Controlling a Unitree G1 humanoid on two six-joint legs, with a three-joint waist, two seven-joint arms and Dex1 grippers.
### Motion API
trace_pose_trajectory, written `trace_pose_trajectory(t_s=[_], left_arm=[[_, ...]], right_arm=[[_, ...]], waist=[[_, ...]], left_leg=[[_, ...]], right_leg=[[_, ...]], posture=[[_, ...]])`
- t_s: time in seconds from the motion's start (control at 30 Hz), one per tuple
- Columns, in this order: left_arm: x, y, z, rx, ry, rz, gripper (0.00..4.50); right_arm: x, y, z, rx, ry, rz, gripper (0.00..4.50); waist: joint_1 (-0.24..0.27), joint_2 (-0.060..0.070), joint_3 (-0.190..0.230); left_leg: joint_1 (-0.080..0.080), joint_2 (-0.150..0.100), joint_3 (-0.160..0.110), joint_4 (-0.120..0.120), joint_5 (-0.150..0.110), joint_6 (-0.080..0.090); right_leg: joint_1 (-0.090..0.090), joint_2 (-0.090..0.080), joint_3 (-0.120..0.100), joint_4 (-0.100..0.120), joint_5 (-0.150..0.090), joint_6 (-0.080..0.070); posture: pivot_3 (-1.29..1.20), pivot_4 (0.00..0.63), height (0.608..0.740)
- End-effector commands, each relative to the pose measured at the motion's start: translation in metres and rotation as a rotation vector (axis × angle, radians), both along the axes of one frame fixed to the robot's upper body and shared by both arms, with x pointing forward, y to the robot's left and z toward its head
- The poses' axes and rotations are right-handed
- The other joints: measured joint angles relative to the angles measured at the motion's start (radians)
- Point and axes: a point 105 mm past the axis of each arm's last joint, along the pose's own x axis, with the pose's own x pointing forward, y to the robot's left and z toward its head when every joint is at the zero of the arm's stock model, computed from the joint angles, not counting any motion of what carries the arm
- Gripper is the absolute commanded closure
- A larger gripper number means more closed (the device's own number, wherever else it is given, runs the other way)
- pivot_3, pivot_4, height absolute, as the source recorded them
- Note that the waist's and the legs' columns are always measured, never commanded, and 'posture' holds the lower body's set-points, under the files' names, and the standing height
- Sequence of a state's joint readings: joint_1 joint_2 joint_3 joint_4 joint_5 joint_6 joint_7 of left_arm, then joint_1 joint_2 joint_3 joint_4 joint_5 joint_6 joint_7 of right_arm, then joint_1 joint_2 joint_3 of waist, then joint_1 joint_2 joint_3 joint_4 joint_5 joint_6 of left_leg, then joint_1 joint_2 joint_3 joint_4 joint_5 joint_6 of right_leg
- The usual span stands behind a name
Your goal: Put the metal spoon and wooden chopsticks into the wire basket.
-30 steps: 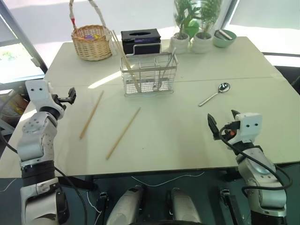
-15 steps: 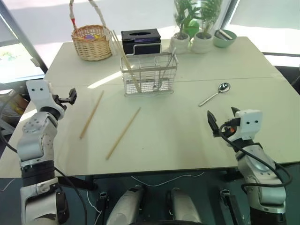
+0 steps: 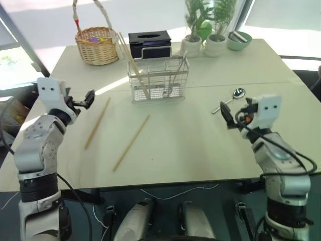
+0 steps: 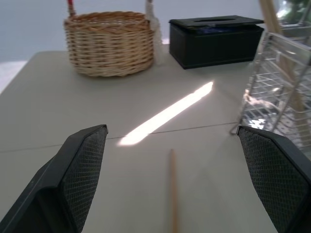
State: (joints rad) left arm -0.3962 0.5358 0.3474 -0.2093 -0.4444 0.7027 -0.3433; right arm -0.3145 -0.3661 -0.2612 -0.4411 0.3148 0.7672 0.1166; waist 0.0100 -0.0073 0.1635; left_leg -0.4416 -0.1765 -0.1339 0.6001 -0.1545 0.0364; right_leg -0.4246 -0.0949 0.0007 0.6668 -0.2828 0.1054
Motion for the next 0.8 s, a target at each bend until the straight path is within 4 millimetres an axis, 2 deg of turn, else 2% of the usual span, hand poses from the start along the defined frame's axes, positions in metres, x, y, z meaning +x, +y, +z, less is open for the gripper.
trace_pose_trajectory(t_s=[0.03, 0.2, 0.37, 0.5, 0.57, 0.8], left_arm=[[-0.015, -0.034, 0.022, 0.029, -0.050, -0.235, 0.00], [-0.047, -0.084, 0.034, 0.136, -0.038, -0.635, 0.00], [-0.059, -0.102, 0.037, 0.200, -0.030, -0.811, 0.00], [-0.054, -0.107, 0.039, 0.213, -0.046, -0.832, 0.00], [-0.052, -0.108, 0.039, 0.212, -0.057, -0.824, 0.00], [-0.055, -0.112, 0.041, 0.207, -0.067, -0.838, 0.00]], right_arm=[[0.015, -0.005, 0.014, 0.053, 0.032, -0.075, 0.07], [0.055, -0.011, 0.025, 0.176, 0.139, -0.180, 0.07], [0.087, -0.025, 0.026, 0.231, 0.228, -0.305, 0.07], [0.113, -0.013, 0.042, 0.122, 0.161, -0.254, 0.07], [0.121, -0.010, 0.037, 0.074, 0.182, -0.248, 0.07], [0.131, -0.027, 0.001, 0.209, 0.356, -0.385, 0.07]], waist=[[0.000, 0.000, 0.000], [-0.002, 0.000, 0.000], [-0.001, 0.000, 0.000], [-0.013, 0.001, 0.001], [-0.026, 0.001, 0.001], [-0.032, 0.001, 0.001]], left_leg=[[0.000, 0.000, 0.000, 0.000, 0.000, 0.000], [0.000, 0.000, 0.000, 0.000, 0.000, 0.000], [0.000, 0.000, 0.000, -0.002, 0.003, -0.001], [0.000, 0.000, 0.001, -0.002, 0.005, -0.003], [0.000, 0.000, 0.001, -0.003, 0.006, -0.004], [0.000, 0.000, 0.000, -0.004, 0.006, -0.005]], right_leg=[[0.000, 0.000, 0.000, 0.000, 0.000, 0.000], [0.000, 0.000, 0.000, 0.000, 0.000, 0.000], [0.001, 0.000, 0.000, -0.001, 0.000, 0.000], [0.003, 0.000, 0.000, -0.001, 0.000, 0.000], [0.003, 0.000, 0.000, -0.001, 0.000, 0.000], [0.002, 0.000, 0.000, -0.001, 0.000, 0.000]], posture=[[0.00, 0.150, 0.725], [0.00, 0.150, 0.725], [0.00, 0.150, 0.725], [0.00, 0.150, 0.725], [0.00, 0.150, 0.725], [0.00, 0.150, 0.725]])
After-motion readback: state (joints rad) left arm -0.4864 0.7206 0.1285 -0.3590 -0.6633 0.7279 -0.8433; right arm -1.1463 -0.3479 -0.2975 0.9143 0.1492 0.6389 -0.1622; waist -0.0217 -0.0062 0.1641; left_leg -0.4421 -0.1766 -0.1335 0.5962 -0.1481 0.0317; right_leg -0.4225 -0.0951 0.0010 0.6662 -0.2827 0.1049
